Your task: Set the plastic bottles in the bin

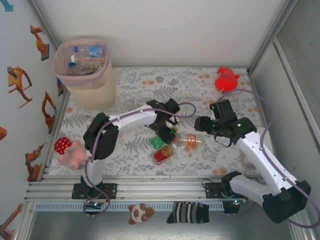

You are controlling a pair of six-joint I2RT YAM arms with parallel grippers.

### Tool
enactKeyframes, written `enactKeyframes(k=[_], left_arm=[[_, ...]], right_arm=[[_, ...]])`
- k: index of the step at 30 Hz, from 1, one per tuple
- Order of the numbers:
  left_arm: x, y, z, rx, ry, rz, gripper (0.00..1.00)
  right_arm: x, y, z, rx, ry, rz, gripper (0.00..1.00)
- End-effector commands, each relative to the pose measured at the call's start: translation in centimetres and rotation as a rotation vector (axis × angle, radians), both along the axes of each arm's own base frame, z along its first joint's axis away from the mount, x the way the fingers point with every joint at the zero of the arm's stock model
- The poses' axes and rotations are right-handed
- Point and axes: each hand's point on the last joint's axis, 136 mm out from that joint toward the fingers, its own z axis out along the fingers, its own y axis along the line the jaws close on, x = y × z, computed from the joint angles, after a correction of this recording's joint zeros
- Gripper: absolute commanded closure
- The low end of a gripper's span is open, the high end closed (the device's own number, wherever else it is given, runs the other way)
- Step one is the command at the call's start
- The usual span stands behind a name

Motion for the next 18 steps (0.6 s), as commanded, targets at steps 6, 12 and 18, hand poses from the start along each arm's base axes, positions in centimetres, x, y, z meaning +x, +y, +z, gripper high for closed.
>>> enactKeyframes(k=[6,12,18], left_arm=[[0.0,0.5,-3.2,0.059,0.014,-0.016,0.15],[0.5,0.9,-4.6,0.062,0.026,0.017,0.18],[1.1,1.5,-4.5,0.054,0.016,0.042,0.25]], right_arm=[[-0.3,-0.3,-0.2,-0.007,0.019,-0.003,0.34],[-0.2,-0.3,-0.2,-0.009,0.019,-0.003,0.34],[-0.1,-0.3,-0.3,-0.014,0.019,-0.003,0.34]])
